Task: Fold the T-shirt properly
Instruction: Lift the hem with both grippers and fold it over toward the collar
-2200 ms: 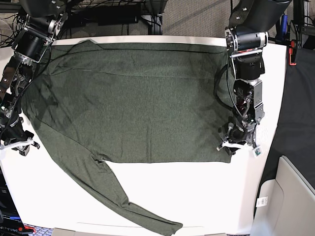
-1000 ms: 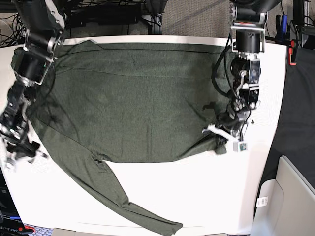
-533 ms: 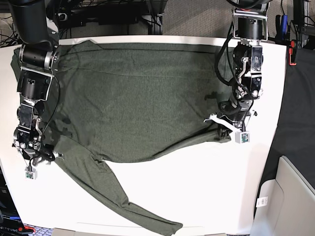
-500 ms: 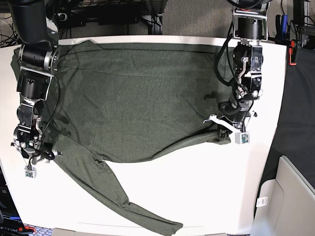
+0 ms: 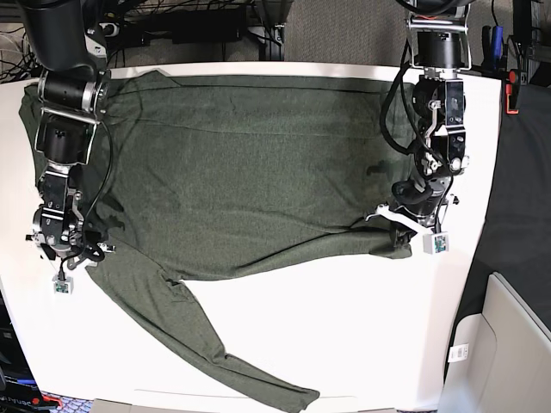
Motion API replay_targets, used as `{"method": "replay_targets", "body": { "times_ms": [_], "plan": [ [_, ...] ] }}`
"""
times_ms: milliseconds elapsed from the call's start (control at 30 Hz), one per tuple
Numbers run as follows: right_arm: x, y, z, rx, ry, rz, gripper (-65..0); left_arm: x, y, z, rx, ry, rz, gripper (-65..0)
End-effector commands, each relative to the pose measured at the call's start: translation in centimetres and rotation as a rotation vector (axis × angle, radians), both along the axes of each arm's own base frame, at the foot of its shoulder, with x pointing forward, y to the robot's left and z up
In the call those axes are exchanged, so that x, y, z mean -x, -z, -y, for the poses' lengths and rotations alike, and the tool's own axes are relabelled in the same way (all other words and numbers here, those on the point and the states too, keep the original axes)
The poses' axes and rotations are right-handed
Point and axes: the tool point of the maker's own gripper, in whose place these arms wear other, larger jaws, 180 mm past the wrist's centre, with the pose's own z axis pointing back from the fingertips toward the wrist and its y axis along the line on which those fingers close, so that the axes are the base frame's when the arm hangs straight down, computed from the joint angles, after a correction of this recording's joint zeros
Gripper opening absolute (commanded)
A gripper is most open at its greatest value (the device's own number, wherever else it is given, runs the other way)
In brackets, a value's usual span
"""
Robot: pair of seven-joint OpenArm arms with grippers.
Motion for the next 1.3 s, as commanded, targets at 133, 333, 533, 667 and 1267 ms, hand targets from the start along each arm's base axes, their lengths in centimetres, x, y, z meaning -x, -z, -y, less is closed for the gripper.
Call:
{"method": "replay_targets", "body": {
  "times_ms": [133,333,533,667,1267],
  "plan": [
    [-1.2,-2.4,1.2,0.027,0.011,0.063,-34.3,-1.0,-2.0,-0.4,-0.011,-0.002,0.066,-64.9],
    [0.1,-0.7,1.2,0.025,0.011,0.027,-34.3,-0.6,-1.5,-0.3,-0.008,-0.002,0.055,-64.9],
    [1.8,1.6,0.8,0.006,0.008,-0.023,-34.4,-0.2,-1.2,-0.5,-0.008,-0.01,0.05,-64.9],
    [2.4,2.5,-0.1,-0.089,0.03,-0.03,-42.3,-0.1,-1.2,-0.7,-0.008,-0.016,0.051,-64.9],
    [2.5,-0.7,-4.1,-0.126,-0.211,0.001,-63.3,-0.1,-2.4,-0.4,-0.012,-0.005,0.078,-64.9]
  ]
}}
